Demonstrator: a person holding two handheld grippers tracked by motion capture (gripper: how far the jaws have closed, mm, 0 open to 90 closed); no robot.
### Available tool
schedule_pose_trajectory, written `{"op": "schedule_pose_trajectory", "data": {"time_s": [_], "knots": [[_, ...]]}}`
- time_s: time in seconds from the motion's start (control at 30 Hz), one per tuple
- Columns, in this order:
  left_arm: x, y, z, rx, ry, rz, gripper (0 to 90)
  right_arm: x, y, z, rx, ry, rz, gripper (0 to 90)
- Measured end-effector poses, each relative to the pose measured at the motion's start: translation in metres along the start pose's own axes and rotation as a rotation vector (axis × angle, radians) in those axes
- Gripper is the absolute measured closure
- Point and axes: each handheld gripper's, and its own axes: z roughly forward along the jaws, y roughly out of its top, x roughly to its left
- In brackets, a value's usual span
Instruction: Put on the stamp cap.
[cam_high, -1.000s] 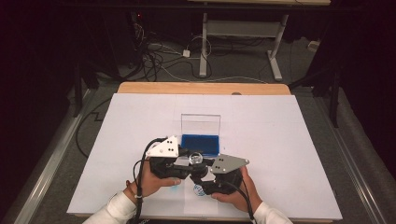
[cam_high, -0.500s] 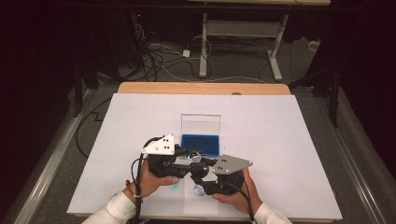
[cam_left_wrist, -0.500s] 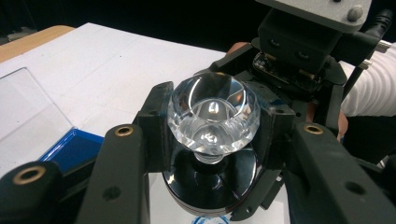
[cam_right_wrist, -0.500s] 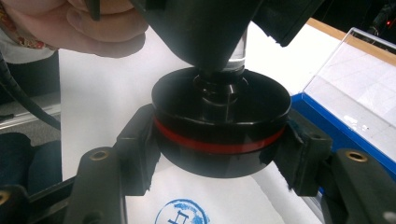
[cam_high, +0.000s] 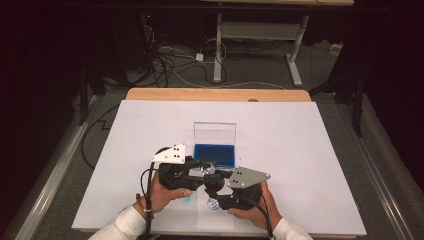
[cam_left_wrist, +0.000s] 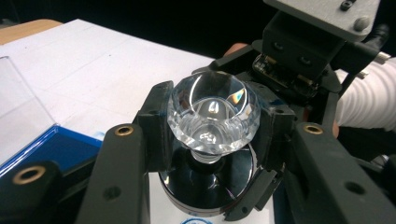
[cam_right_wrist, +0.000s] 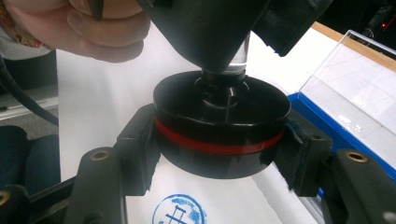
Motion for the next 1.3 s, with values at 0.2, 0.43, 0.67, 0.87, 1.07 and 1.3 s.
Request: {"op": "schedule_pose_trajectory", "data": {"time_s": [0.2,0.43,0.67,0.87,1.07,1.3], "knots": [[-0.002,0.001,0.001,0.015,0.018,0.009,54.2,-0.001,-0.002,0.001,0.001,0.003,-0.001,38.7],[-0.006,0.003,0.004,0.057,0.050,0.046,54.2,-0.001,-0.004,0.004,0.011,0.007,-0.004,38.6],[-0.009,0.005,0.004,0.074,0.064,0.078,54.2,-0.001,-0.005,0.004,0.005,0.002,-0.020,38.5],[-0.012,0.006,0.005,0.096,0.075,0.103,54.2,0.001,-0.006,0.004,0.008,-0.018,-0.045,38.3],[-0.013,0.008,0.004,0.098,0.081,0.112,54.2,0.002,-0.006,0.004,-0.002,-0.028,-0.051,38.2],[-0.013,0.009,0.004,0.100,0.082,0.116,54.2,0.003,-0.006,0.004,-0.012,-0.036,-0.052,38.1]]}}
